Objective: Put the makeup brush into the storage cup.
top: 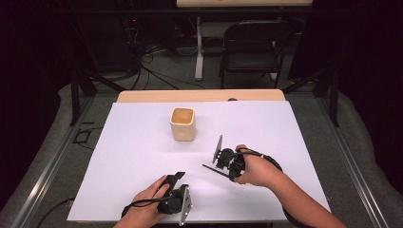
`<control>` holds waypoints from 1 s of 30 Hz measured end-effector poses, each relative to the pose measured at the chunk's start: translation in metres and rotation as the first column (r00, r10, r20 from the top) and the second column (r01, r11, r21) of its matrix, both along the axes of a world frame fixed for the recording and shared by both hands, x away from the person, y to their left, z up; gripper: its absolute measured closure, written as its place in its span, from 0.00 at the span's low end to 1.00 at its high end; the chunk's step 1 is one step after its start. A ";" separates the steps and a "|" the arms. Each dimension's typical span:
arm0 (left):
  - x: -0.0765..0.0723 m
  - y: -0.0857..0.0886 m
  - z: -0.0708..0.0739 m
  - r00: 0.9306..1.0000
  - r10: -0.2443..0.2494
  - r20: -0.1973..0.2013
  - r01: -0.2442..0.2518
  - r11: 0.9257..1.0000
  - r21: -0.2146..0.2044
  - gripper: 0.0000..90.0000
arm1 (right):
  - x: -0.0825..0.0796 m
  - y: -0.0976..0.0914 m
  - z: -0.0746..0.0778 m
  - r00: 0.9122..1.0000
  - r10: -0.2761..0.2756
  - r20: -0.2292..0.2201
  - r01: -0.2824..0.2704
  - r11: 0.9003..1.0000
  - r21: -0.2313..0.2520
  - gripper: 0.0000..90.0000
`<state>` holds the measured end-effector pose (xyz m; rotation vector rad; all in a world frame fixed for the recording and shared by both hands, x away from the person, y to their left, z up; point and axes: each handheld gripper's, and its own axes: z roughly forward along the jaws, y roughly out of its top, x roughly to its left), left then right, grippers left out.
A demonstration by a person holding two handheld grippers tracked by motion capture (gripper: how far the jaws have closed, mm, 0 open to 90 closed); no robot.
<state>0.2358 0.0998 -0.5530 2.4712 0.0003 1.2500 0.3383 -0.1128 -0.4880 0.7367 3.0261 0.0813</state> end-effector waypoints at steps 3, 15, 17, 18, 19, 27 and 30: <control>0.000 -0.001 0.000 1.000 0.001 0.014 -0.001 1.000 0.011 0.54 | 0.000 0.001 0.001 1.000 0.000 -0.003 0.000 1.000 0.002 0.93; -0.003 -0.012 0.001 0.998 -0.028 0.065 0.024 0.998 0.058 0.57 | -0.001 0.008 0.003 1.000 0.007 -0.005 -0.007 1.000 0.000 0.93; -0.004 -0.015 0.001 0.997 -0.032 0.071 0.027 0.997 0.068 0.57 | -0.001 0.009 0.003 1.000 0.008 -0.003 -0.008 1.000 0.002 0.93; -0.004 -0.016 0.001 0.996 -0.038 0.077 0.033 0.997 0.066 0.58 | -0.001 0.009 0.003 1.000 0.009 -0.006 -0.009 1.000 -0.001 0.93; -0.005 -0.017 0.001 0.996 -0.036 0.077 0.031 0.997 0.069 0.58 | -0.001 0.010 0.003 1.000 0.009 -0.005 -0.009 1.000 -0.003 0.93; -0.005 -0.024 0.002 0.995 -0.049 0.090 0.042 0.996 0.076 0.60 | -0.001 0.014 0.003 1.000 0.012 -0.010 -0.012 1.000 0.002 0.93; -0.005 -0.027 0.001 0.994 -0.055 0.094 0.049 0.997 0.067 0.61 | -0.001 0.015 0.004 1.000 0.004 -0.019 -0.004 1.000 -0.003 0.93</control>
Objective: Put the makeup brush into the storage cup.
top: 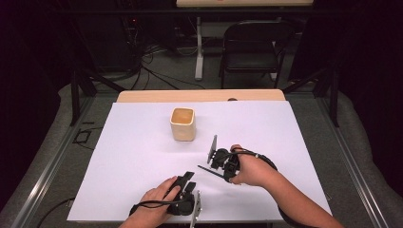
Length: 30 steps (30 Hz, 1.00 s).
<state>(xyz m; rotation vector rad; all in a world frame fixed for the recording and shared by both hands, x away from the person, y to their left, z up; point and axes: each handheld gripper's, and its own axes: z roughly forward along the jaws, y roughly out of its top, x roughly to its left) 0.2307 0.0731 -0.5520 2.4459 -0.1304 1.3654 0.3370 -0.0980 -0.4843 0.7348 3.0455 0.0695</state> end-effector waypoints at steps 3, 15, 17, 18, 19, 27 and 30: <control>0.000 -0.002 0.000 1.000 -0.004 0.006 0.004 1.000 0.005 0.62 | 0.000 0.001 0.000 1.000 0.004 -0.004 -0.004 1.000 0.006 0.93; 0.001 -0.007 0.001 1.000 -0.011 0.021 0.011 1.000 0.008 0.64 | -0.001 0.006 0.002 1.000 0.008 -0.006 -0.008 1.000 0.006 0.93; 0.002 -0.008 0.001 1.000 -0.013 0.020 0.012 1.000 0.011 0.64 | -0.001 0.007 0.002 1.000 0.008 -0.009 -0.007 1.000 0.010 0.93; 0.002 -0.009 0.000 1.000 -0.014 0.019 0.014 1.000 0.011 0.64 | -0.002 0.007 0.002 1.000 0.008 -0.010 -0.008 1.000 0.009 0.93; 0.002 -0.009 0.001 1.000 -0.017 0.023 0.017 1.000 0.011 0.64 | -0.002 0.007 0.002 1.000 0.008 -0.010 -0.008 1.000 0.009 0.93; 0.002 -0.011 0.001 0.999 -0.024 0.038 0.023 0.999 0.043 0.65 | -0.002 0.009 0.001 1.000 0.006 -0.007 -0.006 1.000 0.011 0.93; 0.002 -0.013 0.001 0.999 -0.025 0.043 0.024 0.999 0.032 0.66 | -0.002 0.010 0.002 1.000 0.013 -0.010 -0.013 1.000 0.006 0.94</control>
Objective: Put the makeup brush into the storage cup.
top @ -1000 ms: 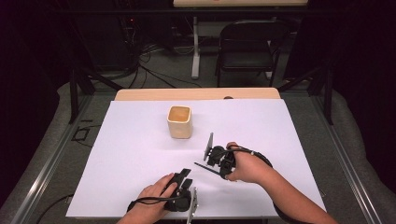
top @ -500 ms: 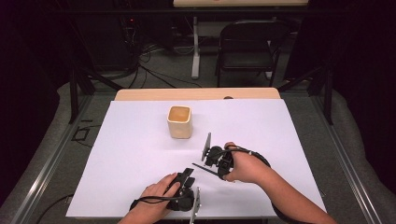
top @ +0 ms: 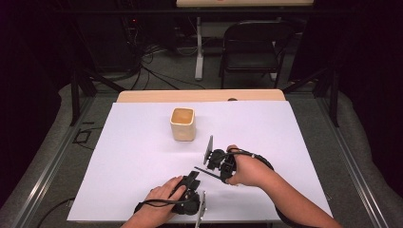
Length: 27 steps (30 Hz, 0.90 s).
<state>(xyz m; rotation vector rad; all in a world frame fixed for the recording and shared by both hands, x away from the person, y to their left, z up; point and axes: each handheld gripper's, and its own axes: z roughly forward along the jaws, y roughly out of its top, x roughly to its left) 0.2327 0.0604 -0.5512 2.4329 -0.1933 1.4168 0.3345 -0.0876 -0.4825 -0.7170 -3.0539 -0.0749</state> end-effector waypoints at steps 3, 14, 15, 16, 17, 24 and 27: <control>0.000 -0.001 -0.001 1.000 -0.009 0.008 0.009 1.000 -0.013 0.67 | -0.001 0.002 0.001 1.000 0.009 0.001 -0.009 1.000 0.001 0.94; -0.001 -0.008 -0.003 0.998 -0.035 0.042 0.032 0.998 0.059 0.71 | -0.002 0.013 0.002 1.000 0.031 -0.005 -0.031 1.000 0.001 0.94; -0.001 -0.008 -0.003 0.998 -0.035 0.042 0.032 0.998 0.059 0.71 | -0.002 0.013 0.002 1.000 0.031 -0.005 -0.031 1.000 0.001 0.94; -0.002 -0.008 -0.004 0.998 -0.034 0.044 0.031 0.998 0.062 0.71 | -0.002 0.014 0.002 1.000 0.028 -0.006 -0.028 1.000 -0.003 0.94; -0.002 -0.009 -0.004 0.999 -0.033 0.043 0.030 0.997 0.065 0.72 | -0.003 0.015 0.002 1.000 0.028 -0.006 -0.028 1.000 0.001 0.94; -0.003 -0.010 -0.004 0.998 -0.047 0.049 0.042 0.995 0.085 0.73 | -0.004 0.021 0.001 0.999 0.043 -0.009 -0.043 0.999 -0.001 0.94; -0.004 -0.011 -0.004 0.997 -0.055 0.051 0.050 0.994 0.096 0.74 | -0.005 0.024 0.001 0.999 0.051 -0.012 -0.051 0.999 -0.007 0.94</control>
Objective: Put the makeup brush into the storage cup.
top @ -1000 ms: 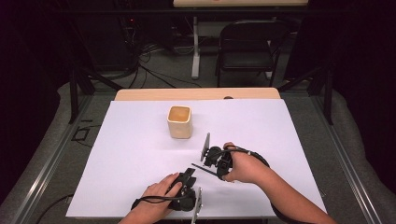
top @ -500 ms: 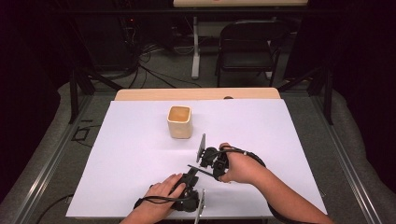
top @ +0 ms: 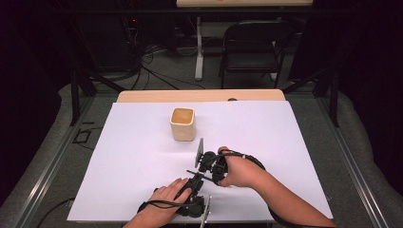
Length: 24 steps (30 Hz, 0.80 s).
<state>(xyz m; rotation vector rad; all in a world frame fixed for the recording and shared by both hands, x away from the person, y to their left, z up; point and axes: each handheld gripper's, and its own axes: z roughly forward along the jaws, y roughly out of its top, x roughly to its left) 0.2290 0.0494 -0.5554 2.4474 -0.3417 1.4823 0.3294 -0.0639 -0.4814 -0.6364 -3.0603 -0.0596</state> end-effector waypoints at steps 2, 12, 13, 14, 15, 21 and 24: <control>0.000 0.000 -0.001 1.000 -0.003 -0.002 0.003 1.000 -0.003 0.74 | 0.000 0.002 0.000 1.000 0.009 0.000 -0.009 1.000 -0.008 0.93; -0.001 -0.002 -0.001 1.000 -0.021 0.000 0.021 1.000 -0.003 0.76 | -0.001 0.013 0.005 0.998 0.067 -0.001 -0.067 0.996 -0.061 0.94; -0.001 -0.002 -0.001 1.000 -0.020 0.000 0.020 1.000 -0.002 0.76 | -0.001 0.014 0.005 0.998 0.070 -0.002 -0.070 0.995 -0.065 0.94; -0.001 -0.002 -0.001 1.000 -0.019 0.001 0.019 1.000 -0.001 0.76 | -0.001 0.014 0.005 0.997 0.072 -0.002 -0.072 0.995 -0.069 0.94; -0.001 -0.002 -0.001 1.000 -0.019 0.001 0.019 1.000 -0.001 0.76 | -0.001 0.014 0.005 0.997 0.072 -0.002 -0.072 0.995 -0.069 0.94; -0.001 -0.003 -0.001 1.000 -0.020 0.001 0.020 1.000 -0.006 0.77 | -0.001 0.016 0.005 0.996 0.084 -0.007 -0.084 0.993 -0.080 0.94; -0.001 -0.004 -0.001 1.000 -0.019 0.003 0.019 1.000 -0.008 0.78 | -0.002 0.018 0.004 0.996 0.085 -0.009 -0.086 0.993 -0.084 0.94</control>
